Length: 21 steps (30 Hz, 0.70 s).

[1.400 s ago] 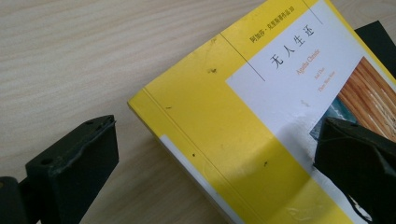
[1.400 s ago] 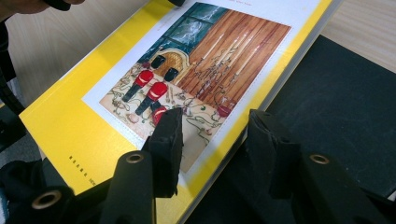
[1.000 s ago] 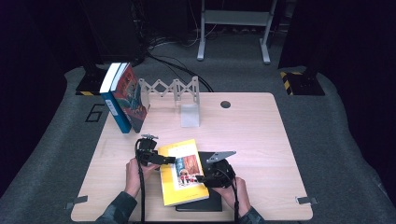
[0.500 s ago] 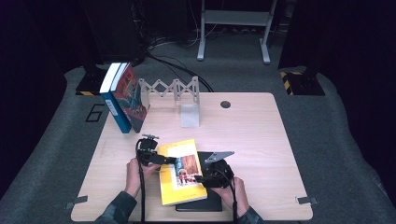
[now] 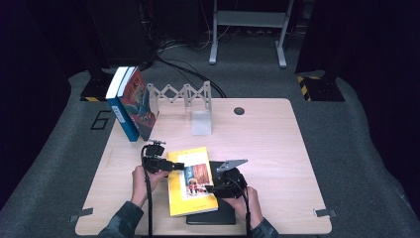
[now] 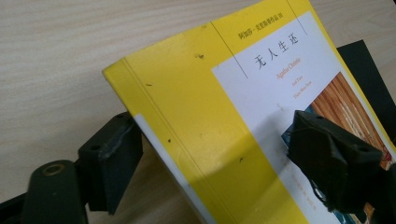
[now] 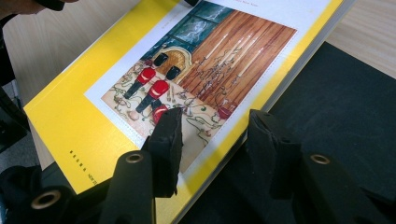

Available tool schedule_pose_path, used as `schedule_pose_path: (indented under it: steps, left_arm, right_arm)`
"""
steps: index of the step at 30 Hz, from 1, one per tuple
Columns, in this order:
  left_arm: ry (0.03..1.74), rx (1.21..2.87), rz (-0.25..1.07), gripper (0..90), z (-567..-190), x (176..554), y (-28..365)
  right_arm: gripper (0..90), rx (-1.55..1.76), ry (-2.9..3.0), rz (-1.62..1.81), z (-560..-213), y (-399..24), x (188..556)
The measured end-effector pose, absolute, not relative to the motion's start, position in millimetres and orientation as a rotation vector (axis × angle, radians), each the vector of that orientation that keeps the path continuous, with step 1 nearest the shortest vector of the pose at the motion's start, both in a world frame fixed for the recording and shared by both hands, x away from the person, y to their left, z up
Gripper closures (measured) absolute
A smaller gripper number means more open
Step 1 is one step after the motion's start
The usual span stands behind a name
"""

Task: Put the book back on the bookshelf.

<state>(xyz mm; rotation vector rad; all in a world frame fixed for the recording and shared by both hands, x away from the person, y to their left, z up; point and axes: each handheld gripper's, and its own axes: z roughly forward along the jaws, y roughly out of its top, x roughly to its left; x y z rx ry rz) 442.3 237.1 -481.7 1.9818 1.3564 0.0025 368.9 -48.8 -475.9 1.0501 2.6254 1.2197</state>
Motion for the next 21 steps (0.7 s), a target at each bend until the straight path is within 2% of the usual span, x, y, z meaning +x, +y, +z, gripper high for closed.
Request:
schedule_pose_path:
  steps: [12, 15, 21]
  left_arm:
    - [1.341, 2.045, 0.124, 32.8, -464, 441, 234]
    - [1.332, 2.042, 0.142, 38.9, -459, 441, 236]
    - [1.325, 2.073, 0.199, 42.0, -449, 438, 235]
  right_arm:
    - [56.0, 1.031, 2.633, 1.216, -475, -47, 373]
    - [56.1, 1.039, 2.632, 1.220, -476, -46, 374]
    - [56.2, 1.060, 2.646, 1.214, -475, -44, 375]
